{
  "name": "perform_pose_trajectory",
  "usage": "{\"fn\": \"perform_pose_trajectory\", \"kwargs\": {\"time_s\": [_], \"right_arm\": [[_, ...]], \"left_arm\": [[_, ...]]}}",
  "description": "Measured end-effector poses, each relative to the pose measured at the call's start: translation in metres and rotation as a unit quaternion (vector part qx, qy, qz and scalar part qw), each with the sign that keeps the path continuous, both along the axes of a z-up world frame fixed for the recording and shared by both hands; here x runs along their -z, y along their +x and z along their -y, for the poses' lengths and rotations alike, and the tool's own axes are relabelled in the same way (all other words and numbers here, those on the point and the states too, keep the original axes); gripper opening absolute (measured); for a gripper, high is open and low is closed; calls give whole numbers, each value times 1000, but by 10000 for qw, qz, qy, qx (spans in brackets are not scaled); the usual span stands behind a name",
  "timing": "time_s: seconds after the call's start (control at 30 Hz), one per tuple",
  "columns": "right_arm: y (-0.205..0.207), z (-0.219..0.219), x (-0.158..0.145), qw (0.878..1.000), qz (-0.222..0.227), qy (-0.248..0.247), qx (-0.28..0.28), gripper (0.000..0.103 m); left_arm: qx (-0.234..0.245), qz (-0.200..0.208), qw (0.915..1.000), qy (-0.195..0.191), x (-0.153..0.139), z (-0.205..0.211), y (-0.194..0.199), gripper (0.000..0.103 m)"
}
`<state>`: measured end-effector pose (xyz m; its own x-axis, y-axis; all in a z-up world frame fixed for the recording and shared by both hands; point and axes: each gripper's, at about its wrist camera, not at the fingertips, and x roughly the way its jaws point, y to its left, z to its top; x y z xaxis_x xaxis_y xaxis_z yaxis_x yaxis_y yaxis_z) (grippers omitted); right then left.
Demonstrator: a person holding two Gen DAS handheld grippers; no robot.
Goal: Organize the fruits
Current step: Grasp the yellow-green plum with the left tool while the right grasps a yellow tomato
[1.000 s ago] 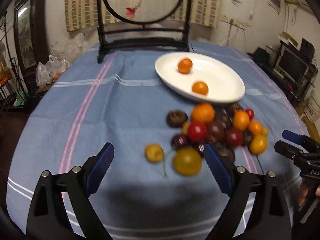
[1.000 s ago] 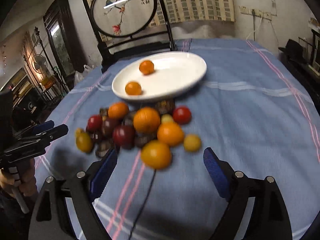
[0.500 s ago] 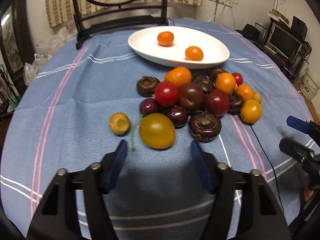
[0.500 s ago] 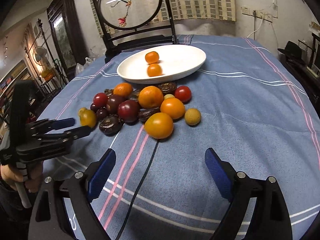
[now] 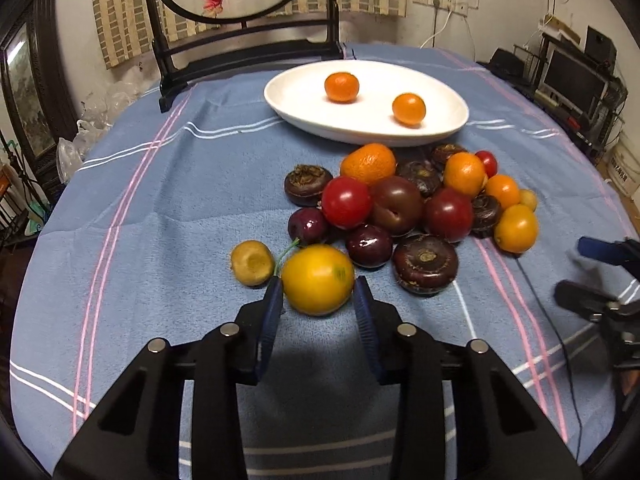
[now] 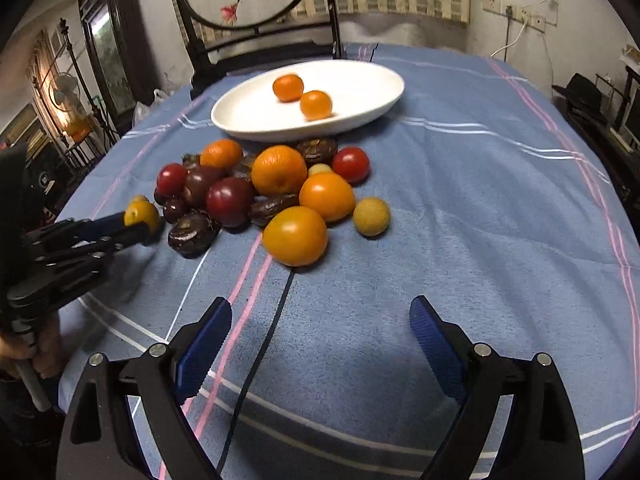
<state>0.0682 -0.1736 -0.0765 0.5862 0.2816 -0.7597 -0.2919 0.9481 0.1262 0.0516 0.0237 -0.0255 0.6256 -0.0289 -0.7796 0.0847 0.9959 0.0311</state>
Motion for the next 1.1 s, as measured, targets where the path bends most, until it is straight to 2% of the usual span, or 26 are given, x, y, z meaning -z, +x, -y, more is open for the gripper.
{"fn": "perform_pose_trajectory", "kwargs": {"time_s": [0.07, 0.13, 0.17, 0.37, 0.4, 0.43, 0.47, 0.53, 0.57, 0.63, 0.9, 0.97, 1.1], "right_arm": [[6, -5, 0, 10000, 0, 27, -19, 84], [15, -11, 2, 10000, -75, -13, -2, 69], [19, -15, 4, 9999, -110, -37, -30, 66], [43, -35, 7, 9994, -181, -301, -64, 65], [45, -37, 7, 9993, -174, -317, -70, 59], [47, -38, 8, 9993, -181, -325, -72, 48], [48, -39, 8, 9992, -129, -369, -42, 44], [49, -37, 7, 9994, -102, -323, -50, 42], [48, -36, 7, 9995, -100, -285, -47, 42], [45, -32, 7, 9998, -106, -183, -32, 42], [23, -17, 8, 9996, -148, 161, -168, 42], [19, -16, 9, 9995, -156, 185, -183, 42], [17, -17, 9, 9996, -141, 133, -228, 42]], "left_arm": [[38, 66, 10000, -52, -5, -1, -4, 30], [103, 159, 9998, -117, -9, -2, -9, 27], [122, 170, 9997, -135, -10, -3, -9, 27], [150, 52, 9992, -356, -5, -9, -7, 28], [150, 49, 9992, -371, -5, -10, -7, 29], [166, 33, 9991, -389, -5, -9, -8, 28], [199, -8, 9988, -445, -4, -9, -7, 29], [254, -111, 9979, -592, -3, -10, -7, 31], [276, -144, 9974, -652, -3, -10, -7, 37], [282, -113, 9975, -637, -4, -9, -8, 41], [159, -203, 9990, -360, 8, -3, 4, 42], [119, -193, 9993, -294, 9, -3, 7, 39], [91, -262, 9995, -150, 14, -1, 18, 40]]}}
